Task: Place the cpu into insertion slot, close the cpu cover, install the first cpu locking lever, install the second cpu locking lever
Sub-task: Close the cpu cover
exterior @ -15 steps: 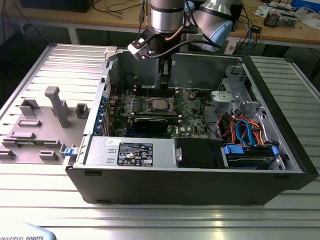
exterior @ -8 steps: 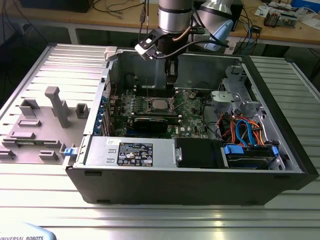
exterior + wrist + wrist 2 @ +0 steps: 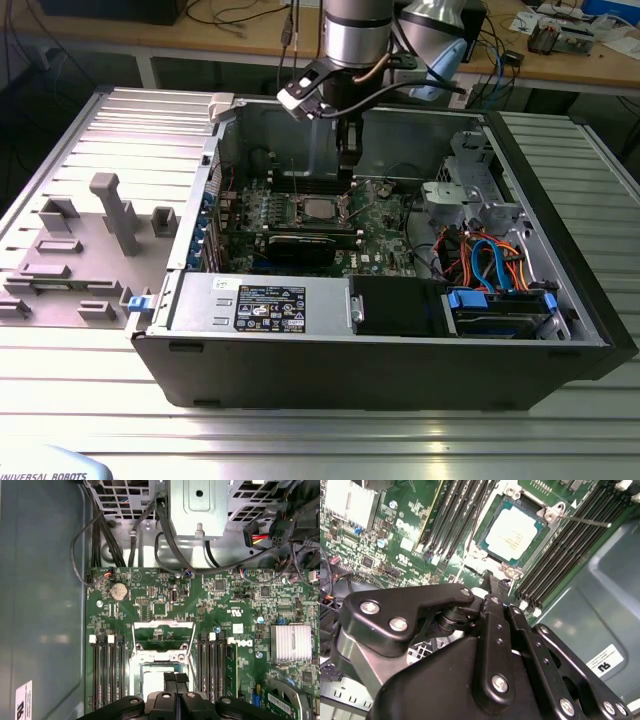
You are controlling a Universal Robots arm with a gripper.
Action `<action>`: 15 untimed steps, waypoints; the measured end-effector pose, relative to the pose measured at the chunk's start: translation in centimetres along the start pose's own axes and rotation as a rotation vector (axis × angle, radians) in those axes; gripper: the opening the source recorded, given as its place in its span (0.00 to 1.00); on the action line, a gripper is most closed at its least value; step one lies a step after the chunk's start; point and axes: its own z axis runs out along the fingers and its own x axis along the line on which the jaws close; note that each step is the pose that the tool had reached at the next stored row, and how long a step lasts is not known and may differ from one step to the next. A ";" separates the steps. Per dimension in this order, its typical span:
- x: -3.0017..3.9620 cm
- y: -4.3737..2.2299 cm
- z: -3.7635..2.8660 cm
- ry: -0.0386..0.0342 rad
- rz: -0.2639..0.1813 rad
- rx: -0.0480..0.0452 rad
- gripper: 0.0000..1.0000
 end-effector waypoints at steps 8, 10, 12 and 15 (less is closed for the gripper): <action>0.02 2.15 0.25 -0.0001 0.000 0.0012 0.11; 0.03 2.15 0.26 0.0000 0.000 0.0011 0.11; 0.03 2.31 0.31 0.0000 0.000 0.0011 0.11; 0.03 2.47 0.37 0.0000 0.000 0.0011 0.11</action>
